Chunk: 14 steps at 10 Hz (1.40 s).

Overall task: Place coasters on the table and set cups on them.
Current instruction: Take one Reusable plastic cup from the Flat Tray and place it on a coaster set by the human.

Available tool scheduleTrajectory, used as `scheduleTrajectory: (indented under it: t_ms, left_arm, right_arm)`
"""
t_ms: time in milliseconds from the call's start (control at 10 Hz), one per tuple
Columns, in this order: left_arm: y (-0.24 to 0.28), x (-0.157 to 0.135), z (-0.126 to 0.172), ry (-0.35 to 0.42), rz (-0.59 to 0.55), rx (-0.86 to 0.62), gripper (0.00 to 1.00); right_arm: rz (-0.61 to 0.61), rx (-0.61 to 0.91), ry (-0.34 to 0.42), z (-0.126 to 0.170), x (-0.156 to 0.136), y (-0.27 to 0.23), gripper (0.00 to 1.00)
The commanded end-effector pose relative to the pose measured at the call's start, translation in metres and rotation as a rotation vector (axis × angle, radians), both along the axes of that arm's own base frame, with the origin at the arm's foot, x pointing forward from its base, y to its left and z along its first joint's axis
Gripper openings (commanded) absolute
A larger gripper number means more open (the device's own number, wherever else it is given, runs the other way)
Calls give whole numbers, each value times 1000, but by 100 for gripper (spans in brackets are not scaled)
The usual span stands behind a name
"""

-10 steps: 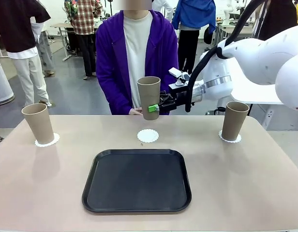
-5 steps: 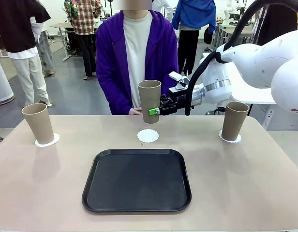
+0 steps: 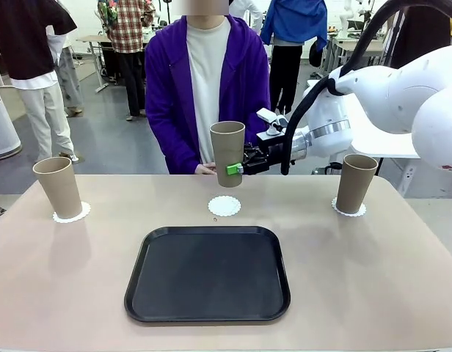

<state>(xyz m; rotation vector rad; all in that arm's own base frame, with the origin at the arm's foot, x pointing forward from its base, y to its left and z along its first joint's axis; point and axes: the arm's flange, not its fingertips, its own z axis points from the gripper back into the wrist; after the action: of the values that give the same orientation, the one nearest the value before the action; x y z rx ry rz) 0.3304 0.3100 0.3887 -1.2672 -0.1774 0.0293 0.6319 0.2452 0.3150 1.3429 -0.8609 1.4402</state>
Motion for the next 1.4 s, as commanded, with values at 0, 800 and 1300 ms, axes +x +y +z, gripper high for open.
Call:
scheduleTrajectory:
  t_ms: [0,800,1300]
  left_arm:
    - [0,-2,1,0,5,2,100]
    - [0,-2,1,0,5,2,100]
    - [0,-2,1,0,5,2,100]
  right_arm:
    - [72,-20,-64,-16,11,8,81]
    - [178,80,-150,-62,21,19,81]
    - [125,36,-111,-80,28,22,81]
